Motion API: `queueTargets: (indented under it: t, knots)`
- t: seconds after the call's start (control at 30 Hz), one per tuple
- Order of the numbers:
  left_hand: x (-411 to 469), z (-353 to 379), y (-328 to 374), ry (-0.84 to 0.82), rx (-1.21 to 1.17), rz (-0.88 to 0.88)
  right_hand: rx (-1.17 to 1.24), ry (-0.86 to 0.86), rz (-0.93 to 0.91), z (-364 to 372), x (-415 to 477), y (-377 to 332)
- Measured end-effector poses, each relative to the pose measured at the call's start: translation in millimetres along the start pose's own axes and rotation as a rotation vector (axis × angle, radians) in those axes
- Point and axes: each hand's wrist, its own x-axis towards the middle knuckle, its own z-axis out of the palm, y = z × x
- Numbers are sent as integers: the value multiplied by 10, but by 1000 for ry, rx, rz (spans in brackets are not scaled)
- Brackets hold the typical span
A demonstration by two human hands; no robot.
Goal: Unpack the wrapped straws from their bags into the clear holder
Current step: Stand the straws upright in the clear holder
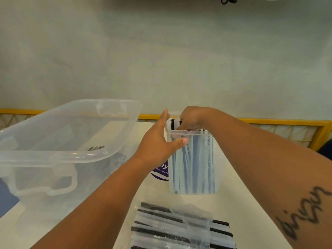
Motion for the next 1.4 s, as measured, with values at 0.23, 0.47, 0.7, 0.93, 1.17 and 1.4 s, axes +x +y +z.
queueTargets:
  t: [0.23,0.47,0.7,0.93,1.17,1.4]
  knots:
    - [-26,-33,31,-3,115,25,35,140,-95,-28,-69,34]
    - [-23,-43,44,-13,114,22,16,387,-270,-62,-120,-70]
    - [-23,-45,30,-18,98,15,-60,307,-268,5,-75,-54]
    - [-22,-74,26,-52,117,12,-31,268,-236,-3,-49,21]
    - [-274,-73,115,6,70,74,107,468,-248,-147,-655,60]
    - [-940,-36,218,-41,71,137,152,634,-388,278,-1516,249]
